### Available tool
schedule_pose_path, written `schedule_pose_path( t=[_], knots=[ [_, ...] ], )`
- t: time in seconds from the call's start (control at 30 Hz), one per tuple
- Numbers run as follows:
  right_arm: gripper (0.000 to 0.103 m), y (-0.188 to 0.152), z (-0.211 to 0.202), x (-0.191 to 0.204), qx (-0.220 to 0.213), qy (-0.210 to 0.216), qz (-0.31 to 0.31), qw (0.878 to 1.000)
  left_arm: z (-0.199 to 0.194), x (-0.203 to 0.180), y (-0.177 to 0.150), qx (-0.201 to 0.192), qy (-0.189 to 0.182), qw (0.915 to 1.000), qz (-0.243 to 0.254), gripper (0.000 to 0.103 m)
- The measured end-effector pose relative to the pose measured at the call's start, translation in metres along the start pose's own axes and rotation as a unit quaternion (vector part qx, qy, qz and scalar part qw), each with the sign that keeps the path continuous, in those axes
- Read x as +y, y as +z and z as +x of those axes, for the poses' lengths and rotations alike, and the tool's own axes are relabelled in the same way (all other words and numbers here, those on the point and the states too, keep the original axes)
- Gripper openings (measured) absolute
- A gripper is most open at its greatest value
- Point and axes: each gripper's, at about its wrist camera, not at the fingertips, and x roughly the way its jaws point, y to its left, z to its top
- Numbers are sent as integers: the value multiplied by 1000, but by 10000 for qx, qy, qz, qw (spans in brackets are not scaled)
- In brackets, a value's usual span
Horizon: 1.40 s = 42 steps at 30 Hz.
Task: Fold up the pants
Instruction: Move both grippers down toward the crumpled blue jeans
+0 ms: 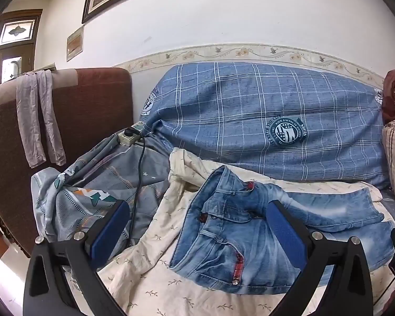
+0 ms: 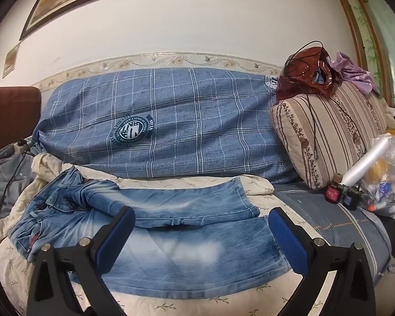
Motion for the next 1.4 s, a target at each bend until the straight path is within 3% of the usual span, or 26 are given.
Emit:
schedule_pose_path(
  t=[0.23,0.47,0.57,0.6,0.83,0.97,1.03,1.13,1.23,1.33,1.4],
  knots=[
    [102,2,6,-8,105,-30,3,9999,17,-8,-1,172,-51,9998,69,103],
    [102,2,33,-61,613,-50,949,9936,100,-38,-33,1559,-283,9873,117,103],
    [102,-5,43,-99,769,18,1656,9832,128,-46,-56,2255,-346,9733,258,103],
    [102,-9,47,-112,831,-13,1866,9789,136,-48,-63,2328,-310,9717,247,103],
    [90,-18,80,-158,1089,-212,2097,9715,161,-33,-65,2156,114,9742,653,103],
    [89,-19,109,-181,1172,-159,2689,9559,178,-25,-53,2056,145,9782,247,103],
    [89,-11,123,-181,1183,-55,2735,9546,188,-21,-45,1990,159,9799,26,103],
    [89,8,154,-167,1357,120,2505,9585,201,-22,-35,1883,106,9819,-182,103],
    [89,26,201,-147,1811,163,2034,9621,225,-21,-15,1851,132,9826,17,103],
    [89,42,251,-129,2227,63,1444,9641,255,-14,26,1889,-14,9820,64,103],
    [89,48,274,-128,2335,64,1385,9624,276,-14,51,1940,-46,9809,119,103]
  ],
)
